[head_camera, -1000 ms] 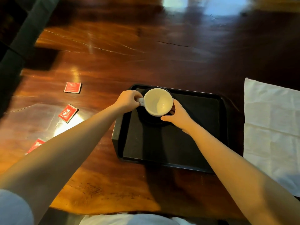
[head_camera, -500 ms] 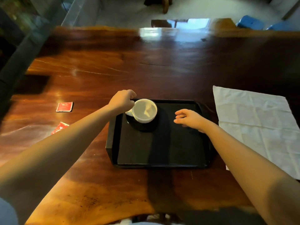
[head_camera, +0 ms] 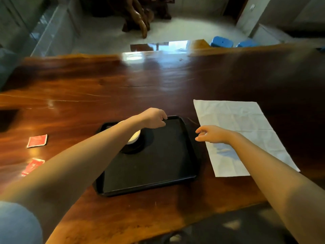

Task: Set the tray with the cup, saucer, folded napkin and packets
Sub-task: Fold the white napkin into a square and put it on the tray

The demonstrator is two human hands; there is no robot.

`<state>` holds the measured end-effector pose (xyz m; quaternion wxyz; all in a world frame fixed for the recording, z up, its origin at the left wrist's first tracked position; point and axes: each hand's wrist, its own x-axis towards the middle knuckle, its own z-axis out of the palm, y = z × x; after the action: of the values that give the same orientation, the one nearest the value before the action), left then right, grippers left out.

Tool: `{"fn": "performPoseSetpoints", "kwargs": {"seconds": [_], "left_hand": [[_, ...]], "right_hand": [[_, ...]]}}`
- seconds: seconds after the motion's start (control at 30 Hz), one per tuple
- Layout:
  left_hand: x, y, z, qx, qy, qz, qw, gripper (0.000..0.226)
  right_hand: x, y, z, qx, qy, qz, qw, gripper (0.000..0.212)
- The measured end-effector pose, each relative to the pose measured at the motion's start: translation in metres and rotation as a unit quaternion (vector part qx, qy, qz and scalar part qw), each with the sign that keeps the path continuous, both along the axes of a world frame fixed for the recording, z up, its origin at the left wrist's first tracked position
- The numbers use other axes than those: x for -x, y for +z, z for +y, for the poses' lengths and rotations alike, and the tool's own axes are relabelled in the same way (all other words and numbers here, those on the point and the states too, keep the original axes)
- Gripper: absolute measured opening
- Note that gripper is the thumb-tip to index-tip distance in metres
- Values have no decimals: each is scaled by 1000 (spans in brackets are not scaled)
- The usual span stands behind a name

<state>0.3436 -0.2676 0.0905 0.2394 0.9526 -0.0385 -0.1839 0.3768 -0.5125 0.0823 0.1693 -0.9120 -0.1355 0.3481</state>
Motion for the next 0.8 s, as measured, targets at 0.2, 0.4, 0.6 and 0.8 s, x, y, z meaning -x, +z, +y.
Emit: {"fn": "performPoseSetpoints", "kwargs": {"seconds": [0.2, 0.4, 0.6, 0.8], "left_hand": [[-30, -11, -80, 2, -7, 20, 1000, 39], [-56, -56, -183, 15, 29, 44, 998, 39], [-39, -124, -264, 29, 83, 47, 995, 43], [-5, -174, -287, -116, -80, -7, 990, 62]], "right_hand": [[-27, -12, -65, 27, 31, -11, 999, 45], [-64, -44, -146, 23, 52, -13, 998, 50], [-69, -101, -222, 107, 123, -59, 985, 55], [-33, -143, -285, 133, 157, -99, 974, 77]]}}
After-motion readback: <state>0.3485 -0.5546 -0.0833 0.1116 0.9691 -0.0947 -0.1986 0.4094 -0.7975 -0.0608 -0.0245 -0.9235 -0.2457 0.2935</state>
